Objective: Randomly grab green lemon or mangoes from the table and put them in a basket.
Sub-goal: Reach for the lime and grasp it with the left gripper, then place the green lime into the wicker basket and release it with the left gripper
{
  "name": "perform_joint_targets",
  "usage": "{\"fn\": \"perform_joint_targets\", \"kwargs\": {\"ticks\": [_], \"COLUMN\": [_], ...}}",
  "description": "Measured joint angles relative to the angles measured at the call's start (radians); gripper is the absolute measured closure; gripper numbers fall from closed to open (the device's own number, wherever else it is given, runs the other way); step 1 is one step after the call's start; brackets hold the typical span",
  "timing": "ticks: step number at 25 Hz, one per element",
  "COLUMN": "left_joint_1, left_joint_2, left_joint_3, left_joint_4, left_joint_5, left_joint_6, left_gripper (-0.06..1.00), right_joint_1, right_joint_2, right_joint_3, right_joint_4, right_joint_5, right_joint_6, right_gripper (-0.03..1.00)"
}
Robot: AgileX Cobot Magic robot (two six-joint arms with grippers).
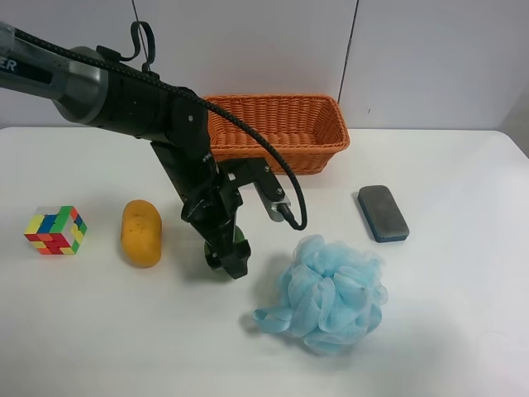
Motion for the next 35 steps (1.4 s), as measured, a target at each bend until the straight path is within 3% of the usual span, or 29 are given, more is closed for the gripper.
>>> {"fn": "perform_joint_targets", "kwargs": {"ticks": [22,26,35], "left_joint_1": [0.0,0.0,0.0], "left_joint_2": [0.0,0.0,0.0], "left_joint_3": [0.0,0.0,0.0], "left_joint_4": [0.0,-0.001,-0.001], "left_joint_5": [-0.006,0.002,0.006], "left_joint_6": [0.001,0.002,0.004], "left_gripper": [-0.04,0.21,0.2], "right_joint_1": [0.0,0.0,0.0], "right_joint_2": [0.0,0.0,0.0], "right_joint_3": [0.0,0.0,0.0], "right_joint_4": [0.0,0.0,0.0], "right_joint_5": [0.0,0.0,0.0], "right_joint_6": [0.0,0.0,0.0], "right_gripper": [-0.02,-0.02,-0.02]}}
